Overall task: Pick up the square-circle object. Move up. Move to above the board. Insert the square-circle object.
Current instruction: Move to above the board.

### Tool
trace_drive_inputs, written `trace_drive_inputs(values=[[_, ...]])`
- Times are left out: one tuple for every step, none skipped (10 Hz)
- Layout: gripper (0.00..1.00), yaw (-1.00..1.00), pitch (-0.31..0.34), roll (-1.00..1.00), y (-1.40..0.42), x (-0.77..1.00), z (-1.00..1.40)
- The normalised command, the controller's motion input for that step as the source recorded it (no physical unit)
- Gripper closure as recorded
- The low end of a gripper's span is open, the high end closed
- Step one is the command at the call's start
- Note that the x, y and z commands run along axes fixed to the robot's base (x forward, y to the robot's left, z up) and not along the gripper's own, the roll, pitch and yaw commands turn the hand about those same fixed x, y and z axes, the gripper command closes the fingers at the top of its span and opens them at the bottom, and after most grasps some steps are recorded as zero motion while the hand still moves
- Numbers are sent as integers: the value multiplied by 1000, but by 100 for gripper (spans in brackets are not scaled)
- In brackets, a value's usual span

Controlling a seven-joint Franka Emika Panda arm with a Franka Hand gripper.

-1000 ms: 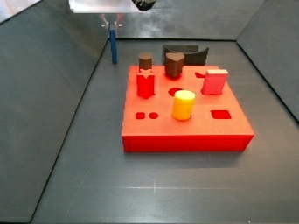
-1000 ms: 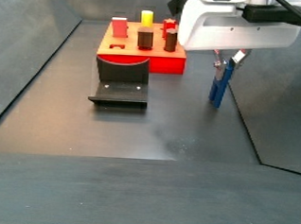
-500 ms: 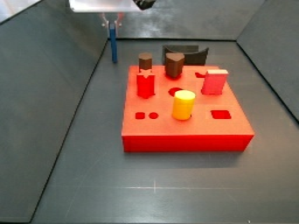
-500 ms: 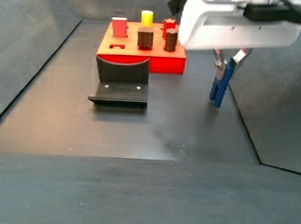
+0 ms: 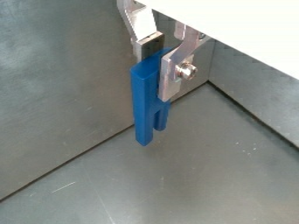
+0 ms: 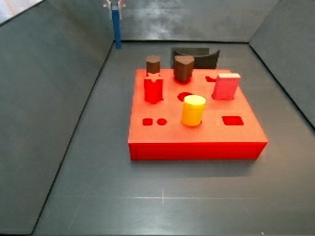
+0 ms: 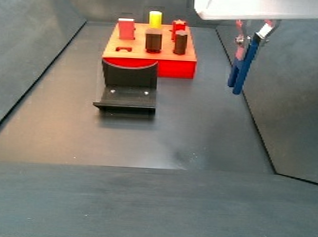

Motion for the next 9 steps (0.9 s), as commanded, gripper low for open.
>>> trace_drive_inputs(values=[[100,35,40,45,219,-126,1000],[100,12,40,38,189,-118,1000],[100,-8,45,37,165,-106,1000],[100,-12,48,32,159,-101,1000],[100,-20,57,22,146,-85,1000],[100,-21,70,12,140,-75,1000],[100,-21,78,-3,128,-60,1000],[100,-23,77,-7,122,-52,1000],[100,-29,75,-13,92,-32,822]])
